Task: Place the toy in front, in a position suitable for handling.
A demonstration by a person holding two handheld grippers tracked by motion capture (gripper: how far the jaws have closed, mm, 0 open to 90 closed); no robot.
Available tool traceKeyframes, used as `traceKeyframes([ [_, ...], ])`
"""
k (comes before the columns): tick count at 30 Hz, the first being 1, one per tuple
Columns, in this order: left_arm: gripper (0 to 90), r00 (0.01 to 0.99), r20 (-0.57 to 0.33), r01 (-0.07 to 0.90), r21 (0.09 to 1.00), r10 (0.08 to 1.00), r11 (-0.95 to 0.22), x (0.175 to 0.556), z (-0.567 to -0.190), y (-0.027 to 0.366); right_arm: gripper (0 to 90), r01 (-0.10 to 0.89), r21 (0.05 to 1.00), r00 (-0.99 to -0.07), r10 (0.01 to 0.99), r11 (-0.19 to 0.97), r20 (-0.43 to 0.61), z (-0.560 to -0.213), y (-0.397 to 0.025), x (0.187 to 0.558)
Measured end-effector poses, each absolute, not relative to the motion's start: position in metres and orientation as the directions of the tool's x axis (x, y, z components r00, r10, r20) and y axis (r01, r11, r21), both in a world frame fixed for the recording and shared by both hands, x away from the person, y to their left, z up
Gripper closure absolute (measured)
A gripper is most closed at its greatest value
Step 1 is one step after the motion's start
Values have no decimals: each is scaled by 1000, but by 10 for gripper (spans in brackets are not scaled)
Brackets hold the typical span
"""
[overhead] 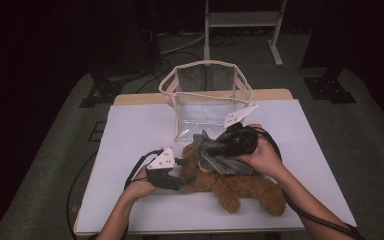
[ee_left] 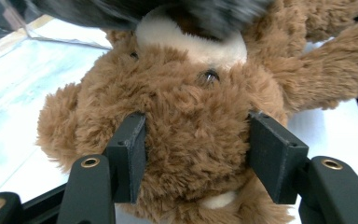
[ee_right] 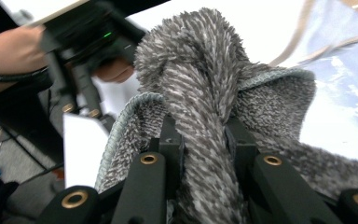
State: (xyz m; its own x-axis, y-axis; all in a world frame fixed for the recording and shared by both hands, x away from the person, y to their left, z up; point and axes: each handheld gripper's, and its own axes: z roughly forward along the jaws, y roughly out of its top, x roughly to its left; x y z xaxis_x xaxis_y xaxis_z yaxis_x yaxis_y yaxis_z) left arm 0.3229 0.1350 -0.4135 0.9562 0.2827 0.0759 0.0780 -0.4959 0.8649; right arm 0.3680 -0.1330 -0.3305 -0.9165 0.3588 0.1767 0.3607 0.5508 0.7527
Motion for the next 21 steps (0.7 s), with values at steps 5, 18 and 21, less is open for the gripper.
traceKeyframes([
  [5, 412, 970, 67, 63, 858, 232, -510, 323, -413, 140, 726, 388, 734, -905, 380, 557, 190, -337, -127, 383],
  [18, 383, 969, 80, 53, 858, 233, -511, 319, -412, 134, 726, 393, 691, -913, 347, 606, 215, -343, -118, 378],
  [21, 383, 977, 74, 41, 853, 199, -520, 316, -411, 135, 725, 385, 697, -917, 339, 604, 213, -343, -106, 382],
])
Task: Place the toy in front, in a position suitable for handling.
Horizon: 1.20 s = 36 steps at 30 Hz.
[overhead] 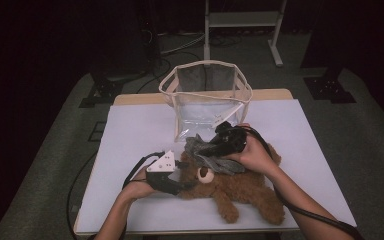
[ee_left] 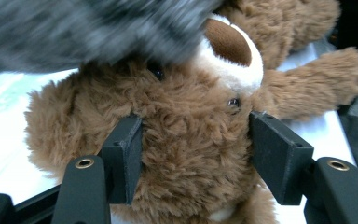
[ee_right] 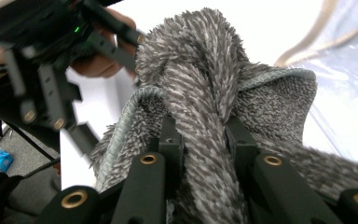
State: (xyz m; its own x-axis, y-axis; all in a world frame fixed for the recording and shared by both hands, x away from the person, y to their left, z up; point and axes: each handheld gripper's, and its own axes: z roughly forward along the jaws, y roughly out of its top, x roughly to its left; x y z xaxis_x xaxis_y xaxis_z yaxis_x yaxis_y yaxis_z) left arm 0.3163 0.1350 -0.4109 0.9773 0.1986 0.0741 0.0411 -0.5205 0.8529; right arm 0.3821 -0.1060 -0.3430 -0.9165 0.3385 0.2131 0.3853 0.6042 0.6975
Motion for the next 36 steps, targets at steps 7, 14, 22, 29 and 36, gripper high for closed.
traceKeyframes([
  [7, 355, 971, 86, 33, 877, 224, -479, 317, -404, 147, 724, 382, 673, -921, 319, 634, 223, -354, -94, 383],
  [14, 343, 976, 60, 47, 878, 208, -476, 317, -409, 139, 726, 386, 698, -919, 314, 604, 237, -348, -111, 374],
  [22, 335, 981, 58, 42, 868, 186, -495, 316, -410, 137, 725, 416, 729, -895, 387, 543, 222, -326, -162, 371],
  [29, 296, 979, 58, 34, 901, 198, -433, 315, -399, 137, 727, 405, 652, -912, 334, 642, 238, -366, -133, 358],
  [36, 312, 986, 51, 27, 888, 157, -459, 312, -401, 131, 729, 392, 683, -917, 317, 617, 240, -358, -142, 351],
])
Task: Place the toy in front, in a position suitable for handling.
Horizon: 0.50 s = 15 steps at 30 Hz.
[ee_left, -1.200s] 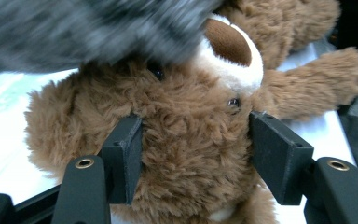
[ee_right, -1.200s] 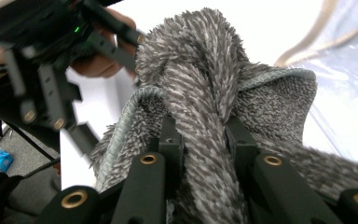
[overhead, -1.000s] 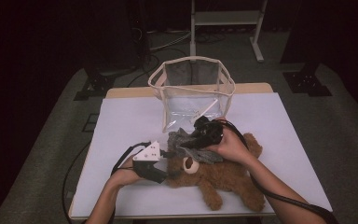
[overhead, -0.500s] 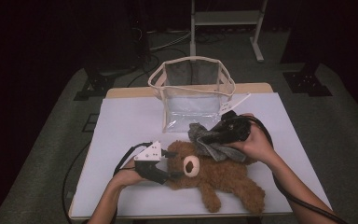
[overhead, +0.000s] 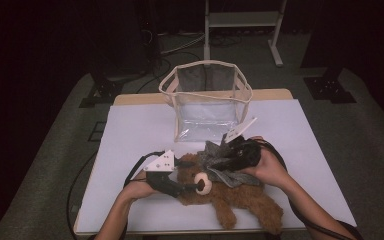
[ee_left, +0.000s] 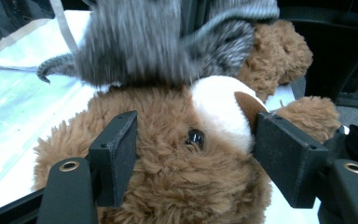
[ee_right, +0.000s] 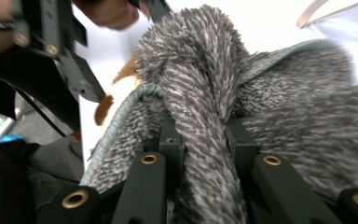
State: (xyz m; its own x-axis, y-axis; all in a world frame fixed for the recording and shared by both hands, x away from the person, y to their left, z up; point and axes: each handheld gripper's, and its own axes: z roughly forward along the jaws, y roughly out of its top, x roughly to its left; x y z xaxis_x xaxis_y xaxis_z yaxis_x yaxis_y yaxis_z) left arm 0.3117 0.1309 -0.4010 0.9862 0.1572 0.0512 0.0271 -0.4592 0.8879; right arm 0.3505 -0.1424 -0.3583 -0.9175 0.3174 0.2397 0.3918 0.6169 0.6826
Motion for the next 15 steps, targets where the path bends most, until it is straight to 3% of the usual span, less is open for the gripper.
traceKeyframes([
  [11, 321, 988, 59, 17, 875, 140, -484, 307, -401, 130, 727, 425, 760, -883, 410, 492, 229, -320, -222, 338],
  [15, 323, 989, 59, 14, 872, 133, -490, 307, -400, 130, 726, 425, 763, -876, 433, 487, 212, -315, -233, 334],
])
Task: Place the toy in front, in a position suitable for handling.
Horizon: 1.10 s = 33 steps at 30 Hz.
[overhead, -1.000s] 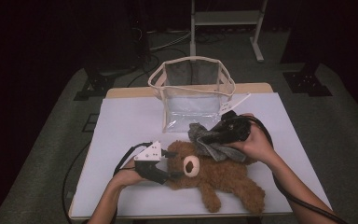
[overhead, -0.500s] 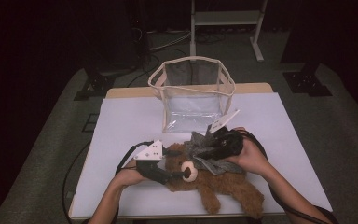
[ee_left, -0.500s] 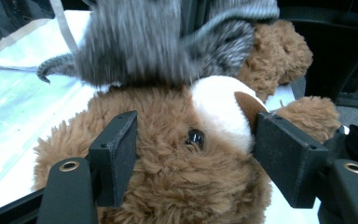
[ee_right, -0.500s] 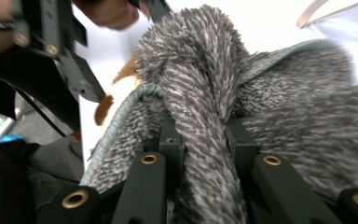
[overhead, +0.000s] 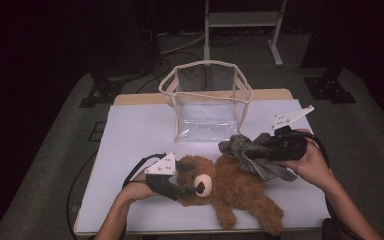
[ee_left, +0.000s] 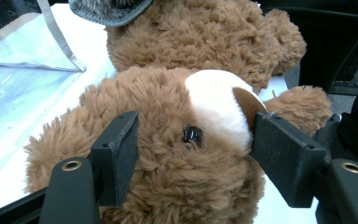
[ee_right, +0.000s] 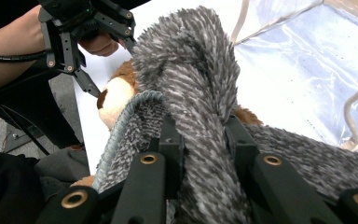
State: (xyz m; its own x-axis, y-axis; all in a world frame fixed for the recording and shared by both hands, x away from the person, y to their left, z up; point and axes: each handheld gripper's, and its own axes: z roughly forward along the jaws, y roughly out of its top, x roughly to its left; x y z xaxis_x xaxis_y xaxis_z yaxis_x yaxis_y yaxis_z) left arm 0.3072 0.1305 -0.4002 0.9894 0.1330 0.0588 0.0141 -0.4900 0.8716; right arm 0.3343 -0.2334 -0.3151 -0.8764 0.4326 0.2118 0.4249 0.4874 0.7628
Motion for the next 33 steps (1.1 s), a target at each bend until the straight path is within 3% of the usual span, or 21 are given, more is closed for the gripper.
traceKeyframes([
  [13, 323, 991, 59, 11, 865, 122, -502, 307, -401, 131, 718, 383, 727, -916, 339, 570, 216, -348, -182, 334],
  [18, 322, 991, 59, 11, 864, 123, -504, 306, -400, 131, 633, 372, 728, -921, 326, 576, 212, -344, -185, 331],
  [22, 322, 991, 60, 10, 864, 124, -504, 306, -400, 130, 514, 344, 741, -931, 315, 577, 186, -335, -184, 329],
  [26, 323, 991, 63, 6, 863, 120, -506, 306, -400, 130, 464, 319, 733, -942, 287, 601, 175, -332, -172, 331],
  [31, 324, 990, 73, -2, 858, 117, -514, 305, -399, 130, 459, 284, 691, -955, 257, 665, 145, -343, -150, 336],
  [33, 324, 990, 75, -4, 857, 117, -516, 305, -399, 130, 499, 279, 652, -957, 264, 705, 125, -354, -142, 337],
])
